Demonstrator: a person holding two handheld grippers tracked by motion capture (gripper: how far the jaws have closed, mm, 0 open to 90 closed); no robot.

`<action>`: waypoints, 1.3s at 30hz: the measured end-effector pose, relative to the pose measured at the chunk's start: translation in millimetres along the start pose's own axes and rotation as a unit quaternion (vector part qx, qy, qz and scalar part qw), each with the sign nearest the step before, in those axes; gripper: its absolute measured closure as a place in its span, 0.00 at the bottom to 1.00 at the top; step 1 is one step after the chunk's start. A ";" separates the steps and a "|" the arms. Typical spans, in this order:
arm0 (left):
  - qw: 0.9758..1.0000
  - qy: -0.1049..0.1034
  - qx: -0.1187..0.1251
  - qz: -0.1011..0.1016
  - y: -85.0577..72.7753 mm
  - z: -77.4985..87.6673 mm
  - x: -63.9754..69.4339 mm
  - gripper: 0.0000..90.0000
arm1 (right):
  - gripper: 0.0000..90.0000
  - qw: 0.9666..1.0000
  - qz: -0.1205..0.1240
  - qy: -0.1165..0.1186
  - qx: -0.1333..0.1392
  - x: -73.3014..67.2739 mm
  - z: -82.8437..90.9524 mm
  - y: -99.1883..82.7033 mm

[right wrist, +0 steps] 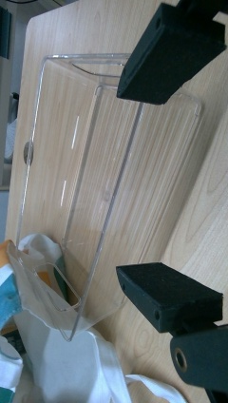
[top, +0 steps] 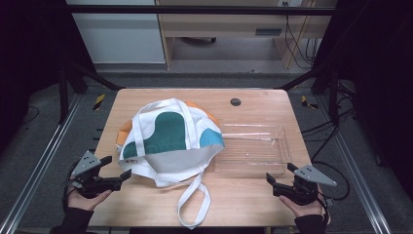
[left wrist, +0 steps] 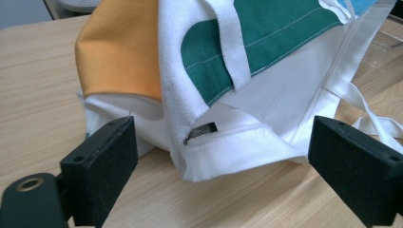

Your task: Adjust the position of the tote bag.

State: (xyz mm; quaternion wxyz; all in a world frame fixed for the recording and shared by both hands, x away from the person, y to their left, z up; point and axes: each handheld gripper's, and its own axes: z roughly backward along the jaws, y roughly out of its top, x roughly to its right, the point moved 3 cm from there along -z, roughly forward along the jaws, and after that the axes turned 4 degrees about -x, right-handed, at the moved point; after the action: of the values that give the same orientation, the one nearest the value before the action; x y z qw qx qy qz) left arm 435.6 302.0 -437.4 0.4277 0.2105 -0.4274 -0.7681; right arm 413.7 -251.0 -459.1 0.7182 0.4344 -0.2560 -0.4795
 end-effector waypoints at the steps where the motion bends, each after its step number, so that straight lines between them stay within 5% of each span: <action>1: 1.000 0.003 0.000 -0.001 0.8 0.3 0.6 0.10 | 0.17 1.000 0.000 0.000 0.000 0.0 0.0 0.0; 23: 1.000 0.011 0.011 -0.005 18.4 -1.4 4.7 0.18 | 0.23 0.999 0.028 0.042 -0.003 -40.3 -10.3 21.0; 39: 0.999 0.029 0.023 -0.023 52.2 -5.4 5.8 0.23 | 0.26 0.998 0.040 0.050 0.017 -58.3 -8.4 47.7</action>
State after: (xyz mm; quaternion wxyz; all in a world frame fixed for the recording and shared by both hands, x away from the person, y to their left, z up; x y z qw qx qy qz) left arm 461.0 280.6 -396.4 0.4168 0.2521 -0.4278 -0.7614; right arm 418.7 -186.9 -418.9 0.7409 0.4595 -0.2456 -0.4237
